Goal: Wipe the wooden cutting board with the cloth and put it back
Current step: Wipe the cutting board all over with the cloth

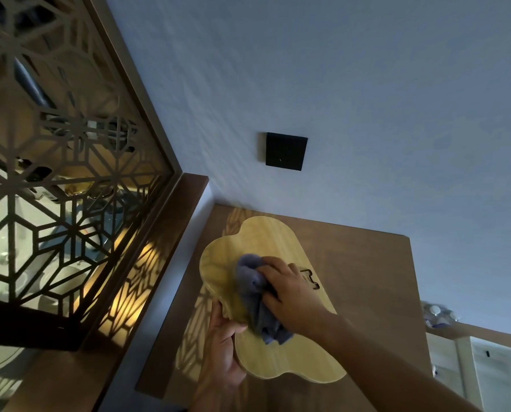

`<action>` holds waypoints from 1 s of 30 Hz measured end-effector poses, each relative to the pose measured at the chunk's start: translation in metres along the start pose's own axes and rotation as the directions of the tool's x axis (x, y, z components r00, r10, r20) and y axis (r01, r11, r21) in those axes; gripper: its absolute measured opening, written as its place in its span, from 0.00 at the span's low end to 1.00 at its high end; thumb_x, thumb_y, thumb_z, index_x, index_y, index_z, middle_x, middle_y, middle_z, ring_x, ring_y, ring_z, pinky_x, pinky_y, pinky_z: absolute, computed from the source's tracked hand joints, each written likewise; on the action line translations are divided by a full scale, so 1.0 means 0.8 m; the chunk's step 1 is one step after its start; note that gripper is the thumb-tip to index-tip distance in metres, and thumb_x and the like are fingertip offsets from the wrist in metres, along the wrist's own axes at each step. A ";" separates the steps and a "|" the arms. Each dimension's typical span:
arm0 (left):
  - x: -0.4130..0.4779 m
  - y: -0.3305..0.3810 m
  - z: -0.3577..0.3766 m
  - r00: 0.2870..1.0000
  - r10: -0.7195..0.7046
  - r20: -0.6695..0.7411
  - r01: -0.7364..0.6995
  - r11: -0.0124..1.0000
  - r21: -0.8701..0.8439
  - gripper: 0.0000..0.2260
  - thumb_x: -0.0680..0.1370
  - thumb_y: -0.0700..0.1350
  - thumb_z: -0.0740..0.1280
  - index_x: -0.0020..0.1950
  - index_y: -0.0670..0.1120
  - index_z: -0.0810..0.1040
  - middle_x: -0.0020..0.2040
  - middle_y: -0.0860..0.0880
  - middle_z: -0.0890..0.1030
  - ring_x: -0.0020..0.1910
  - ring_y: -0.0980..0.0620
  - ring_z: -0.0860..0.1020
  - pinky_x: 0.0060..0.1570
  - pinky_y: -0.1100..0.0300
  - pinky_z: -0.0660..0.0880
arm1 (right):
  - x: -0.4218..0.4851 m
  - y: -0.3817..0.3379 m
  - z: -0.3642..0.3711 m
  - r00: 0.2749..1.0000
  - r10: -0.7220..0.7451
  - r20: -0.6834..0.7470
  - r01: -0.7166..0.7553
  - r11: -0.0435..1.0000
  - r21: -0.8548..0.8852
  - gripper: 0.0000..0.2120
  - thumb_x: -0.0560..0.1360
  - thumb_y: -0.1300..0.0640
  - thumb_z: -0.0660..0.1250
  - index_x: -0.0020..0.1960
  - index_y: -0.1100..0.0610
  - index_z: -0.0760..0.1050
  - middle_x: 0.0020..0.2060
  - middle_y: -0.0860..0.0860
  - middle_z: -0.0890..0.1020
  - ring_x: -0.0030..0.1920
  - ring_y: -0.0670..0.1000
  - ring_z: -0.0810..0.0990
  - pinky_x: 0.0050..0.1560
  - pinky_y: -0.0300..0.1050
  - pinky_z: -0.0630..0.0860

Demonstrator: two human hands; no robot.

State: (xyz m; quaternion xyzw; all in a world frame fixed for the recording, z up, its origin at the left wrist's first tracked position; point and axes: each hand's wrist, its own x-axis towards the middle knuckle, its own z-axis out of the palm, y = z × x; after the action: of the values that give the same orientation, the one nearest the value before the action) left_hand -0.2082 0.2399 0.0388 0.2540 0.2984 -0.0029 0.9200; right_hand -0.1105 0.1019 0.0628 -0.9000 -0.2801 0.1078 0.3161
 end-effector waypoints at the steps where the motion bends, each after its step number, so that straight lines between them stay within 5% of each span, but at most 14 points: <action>1: 0.000 0.000 0.001 1.000 0.006 0.001 -0.006 1.000 0.006 0.36 0.69 0.24 0.57 0.76 0.46 0.71 0.73 0.32 0.72 0.63 0.30 0.77 0.55 0.34 0.77 | 0.000 0.006 0.006 1.000 0.022 0.011 -0.022 1.000 -0.001 0.23 0.75 0.49 0.57 0.69 0.46 0.71 0.72 0.44 0.69 0.58 0.54 0.71 0.58 0.53 0.74; 6: 0.001 0.000 0.002 0.996 0.072 -0.048 -0.065 0.989 0.133 0.38 0.65 0.25 0.61 0.72 0.49 0.74 0.71 0.35 0.75 0.68 0.26 0.72 0.65 0.22 0.64 | 0.005 0.077 0.011 0.968 0.248 -0.048 -0.237 0.957 0.167 0.20 0.74 0.60 0.65 0.66 0.55 0.76 0.67 0.52 0.76 0.62 0.59 0.76 0.63 0.57 0.75; 12: -0.003 0.003 0.009 0.994 0.104 -0.025 -0.097 0.978 0.184 0.36 0.62 0.31 0.64 0.66 0.55 0.80 0.64 0.44 0.82 0.61 0.35 0.78 0.56 0.32 0.76 | -0.015 0.157 -0.013 0.857 0.513 -0.050 -0.511 0.833 -0.212 0.15 0.80 0.54 0.61 0.66 0.50 0.74 0.71 0.51 0.71 0.62 0.61 0.72 0.58 0.57 0.75; 14: -0.004 0.004 0.011 0.993 0.111 -0.032 -0.103 0.976 0.193 0.36 0.62 0.31 0.64 0.67 0.55 0.79 0.63 0.44 0.82 0.62 0.34 0.77 0.58 0.32 0.75 | -0.011 0.149 -0.027 0.860 0.489 -0.144 -0.509 0.806 -0.301 0.14 0.80 0.53 0.60 0.65 0.48 0.75 0.71 0.50 0.71 0.61 0.60 0.70 0.57 0.57 0.74; 17: -0.002 0.005 0.011 0.995 0.099 -0.019 -0.094 0.980 0.178 0.37 0.63 0.29 0.63 0.69 0.54 0.77 0.60 0.45 0.84 0.61 0.34 0.78 0.53 0.34 0.78 | -0.004 0.093 -0.041 0.934 0.251 -0.253 -0.280 0.956 -0.085 0.19 0.75 0.57 0.63 0.66 0.52 0.76 0.71 0.51 0.73 0.60 0.60 0.72 0.59 0.59 0.74; 19: -0.002 0.005 0.010 0.997 0.071 0.005 -0.071 0.988 0.136 0.38 0.65 0.26 0.61 0.71 0.52 0.76 0.60 0.43 0.84 0.57 0.35 0.82 0.50 0.37 0.81 | -0.006 0.044 -0.036 0.973 0.081 -0.216 -0.066 0.995 0.074 0.22 0.73 0.57 0.61 0.66 0.51 0.76 0.70 0.49 0.73 0.62 0.57 0.73 0.63 0.54 0.73; 21: -0.002 0.006 0.008 0.999 0.039 0.037 -0.042 0.995 0.088 0.37 0.67 0.24 0.59 0.73 0.50 0.75 0.63 0.39 0.83 0.56 0.35 0.84 0.50 0.37 0.81 | -0.010 0.012 -0.019 0.993 -0.019 -0.119 0.024 0.999 0.040 0.20 0.75 0.52 0.59 0.67 0.47 0.73 0.72 0.44 0.70 0.62 0.53 0.72 0.62 0.50 0.72; 26: 0.001 0.005 0.008 0.998 0.031 0.057 -0.037 0.994 0.104 0.39 0.66 0.25 0.62 0.72 0.53 0.76 0.66 0.39 0.81 0.59 0.33 0.82 0.50 0.38 0.81 | -0.004 0.042 -0.002 0.987 0.158 -0.016 -0.155 0.981 0.120 0.20 0.77 0.57 0.64 0.69 0.50 0.73 0.71 0.48 0.71 0.63 0.56 0.73 0.63 0.56 0.75; 30: 0.003 0.007 0.007 0.998 0.056 0.033 -0.062 0.978 0.198 0.37 0.63 0.29 0.66 0.68 0.57 0.78 0.62 0.45 0.84 0.62 0.32 0.79 0.51 0.36 0.80 | -0.011 0.100 -0.005 0.936 0.350 -0.039 -0.351 0.936 -0.013 0.18 0.79 0.57 0.63 0.69 0.52 0.73 0.70 0.50 0.72 0.63 0.58 0.73 0.61 0.58 0.75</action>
State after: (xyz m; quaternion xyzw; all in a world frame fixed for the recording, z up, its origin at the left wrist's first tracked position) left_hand -0.2022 0.2424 0.0440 0.3534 0.2762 -0.0090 0.8937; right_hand -0.0816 0.0434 0.0159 -0.9403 -0.1106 0.1436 0.2880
